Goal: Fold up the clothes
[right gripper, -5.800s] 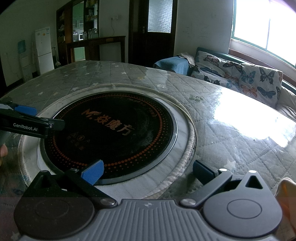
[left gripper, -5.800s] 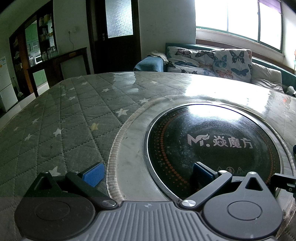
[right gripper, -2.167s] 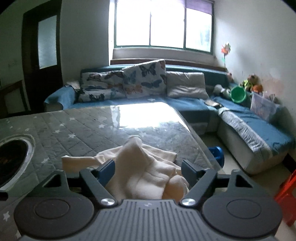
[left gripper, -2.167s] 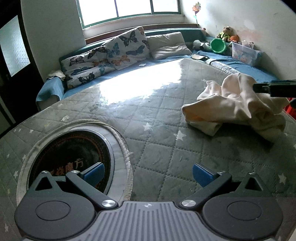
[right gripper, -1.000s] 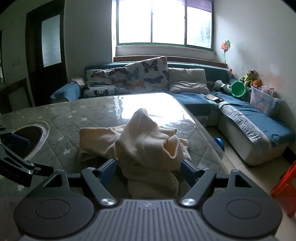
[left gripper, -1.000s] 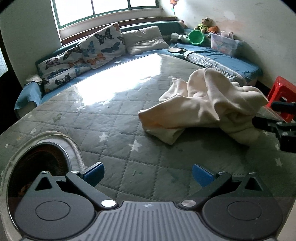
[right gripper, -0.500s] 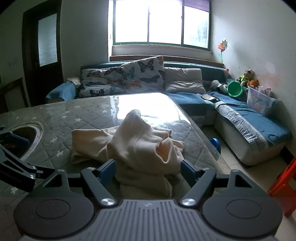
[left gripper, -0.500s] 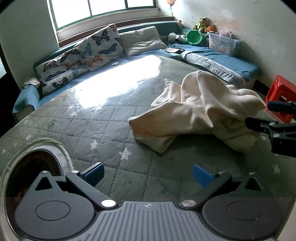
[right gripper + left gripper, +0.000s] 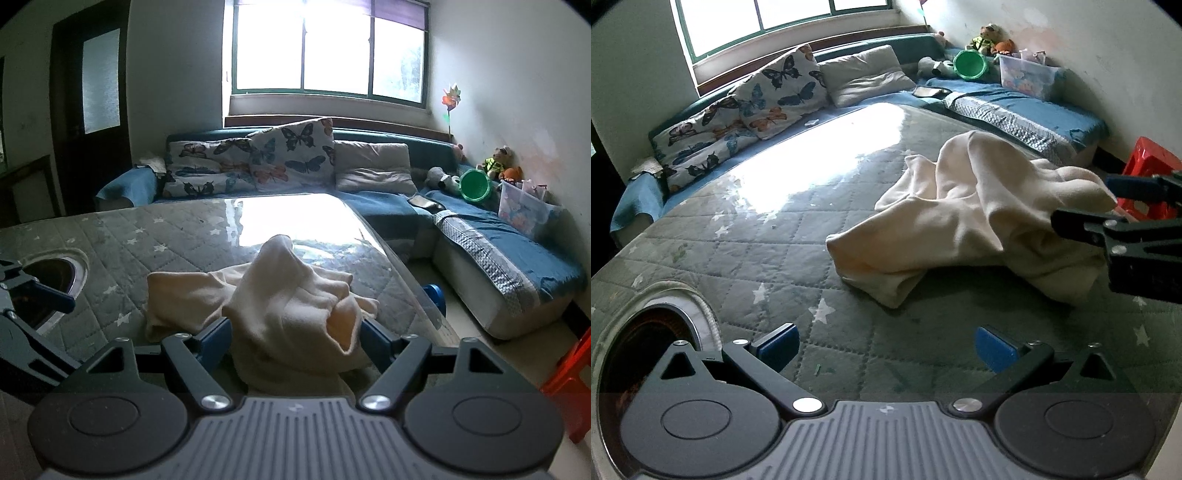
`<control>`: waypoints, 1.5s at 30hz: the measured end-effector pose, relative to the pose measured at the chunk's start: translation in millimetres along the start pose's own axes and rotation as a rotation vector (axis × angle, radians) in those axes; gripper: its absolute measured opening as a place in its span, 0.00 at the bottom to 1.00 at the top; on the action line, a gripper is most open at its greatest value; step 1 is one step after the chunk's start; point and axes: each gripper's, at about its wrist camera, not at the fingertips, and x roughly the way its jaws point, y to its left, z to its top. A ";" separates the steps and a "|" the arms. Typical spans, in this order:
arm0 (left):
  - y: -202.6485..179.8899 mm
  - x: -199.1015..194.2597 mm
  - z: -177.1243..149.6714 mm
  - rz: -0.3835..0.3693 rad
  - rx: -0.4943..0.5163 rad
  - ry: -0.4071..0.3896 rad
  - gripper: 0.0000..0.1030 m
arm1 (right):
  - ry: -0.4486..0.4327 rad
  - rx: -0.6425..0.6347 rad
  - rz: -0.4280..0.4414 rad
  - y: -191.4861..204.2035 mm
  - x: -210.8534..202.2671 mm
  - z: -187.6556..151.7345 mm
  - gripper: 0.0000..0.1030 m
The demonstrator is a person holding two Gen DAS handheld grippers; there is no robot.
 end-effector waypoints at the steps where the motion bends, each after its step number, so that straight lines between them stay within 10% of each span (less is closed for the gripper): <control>1: -0.3 0.5 0.1 0.001 0.001 0.002 1.00 | -0.002 -0.002 0.000 0.1 0.8 1.2 0.76; 17: 18.2 3.2 -0.5 0.021 -0.029 0.012 1.00 | 0.013 -0.046 -0.018 -0.7 46.0 35.9 0.69; 30: 59.8 -3.6 -9.8 0.071 -0.102 0.018 1.00 | 0.042 -0.032 0.075 3.4 58.0 25.1 0.11; 45: 93.4 -28.7 -12.8 0.106 -0.175 -0.033 1.00 | 0.098 -0.205 0.374 76.4 -5.1 -19.5 0.09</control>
